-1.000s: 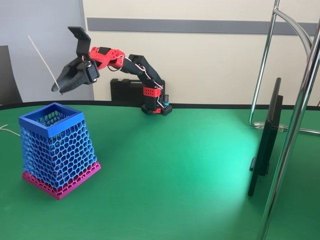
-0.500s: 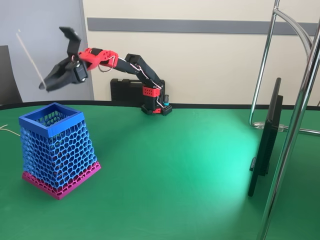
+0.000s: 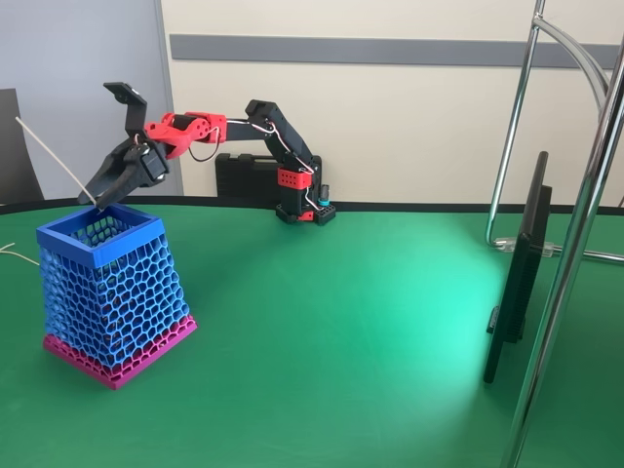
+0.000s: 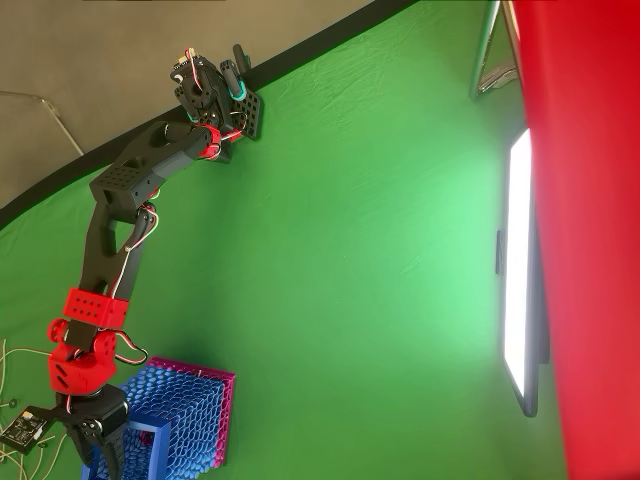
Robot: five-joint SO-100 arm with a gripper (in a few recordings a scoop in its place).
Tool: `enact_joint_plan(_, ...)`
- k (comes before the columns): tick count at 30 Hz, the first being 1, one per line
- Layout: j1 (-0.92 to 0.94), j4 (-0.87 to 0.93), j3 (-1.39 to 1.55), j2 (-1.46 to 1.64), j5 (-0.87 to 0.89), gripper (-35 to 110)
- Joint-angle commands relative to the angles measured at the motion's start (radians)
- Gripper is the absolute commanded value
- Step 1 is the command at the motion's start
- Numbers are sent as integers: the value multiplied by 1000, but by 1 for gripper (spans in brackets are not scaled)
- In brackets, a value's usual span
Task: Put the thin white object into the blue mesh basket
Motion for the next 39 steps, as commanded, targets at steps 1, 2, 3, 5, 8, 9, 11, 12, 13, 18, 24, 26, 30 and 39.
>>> enact_joint_plan(1,-8,46,-20,91,37,27)
enact_joint_plan(2,-11,64,-32,92,61,27)
enact_joint_plan(3,-14,87,-44,95,78,27)
enact_joint_plan(5,-18,110,-69,98,135,28)
enact_joint_plan(8,-26,133,-104,103,219,30)
enact_joint_plan(9,-28,152,-117,104,225,30)
enact_joint_plan(11,-34,167,-123,109,242,30)
enact_joint_plan(12,-37,172,-121,114,247,30)
enact_joint_plan(13,-38,175,-120,120,249,30)
enact_joint_plan(18,-60,224,-103,175,262,27)
enact_joint_plan(24,-98,250,69,334,291,20)
enact_joint_plan(26,-114,255,149,400,296,17)
enact_joint_plan(30,-143,256,308,535,299,13)
enact_joint_plan(39,-210,227,733,865,319,2)
